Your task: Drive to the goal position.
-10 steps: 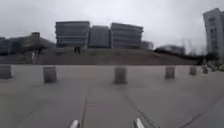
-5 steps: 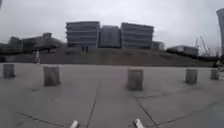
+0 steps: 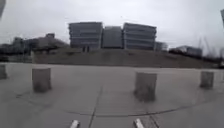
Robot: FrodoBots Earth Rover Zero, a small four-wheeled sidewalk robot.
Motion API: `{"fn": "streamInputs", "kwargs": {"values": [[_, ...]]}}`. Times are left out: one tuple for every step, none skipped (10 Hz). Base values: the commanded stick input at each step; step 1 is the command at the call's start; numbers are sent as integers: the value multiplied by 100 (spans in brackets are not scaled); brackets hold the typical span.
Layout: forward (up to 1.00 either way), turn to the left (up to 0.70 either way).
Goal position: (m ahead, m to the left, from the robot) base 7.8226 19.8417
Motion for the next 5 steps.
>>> {"fn": "streamInputs", "kwargs": {"values": [[100, 0], [100, 0], [100, 0], [100, 7], [100, 20]]}}
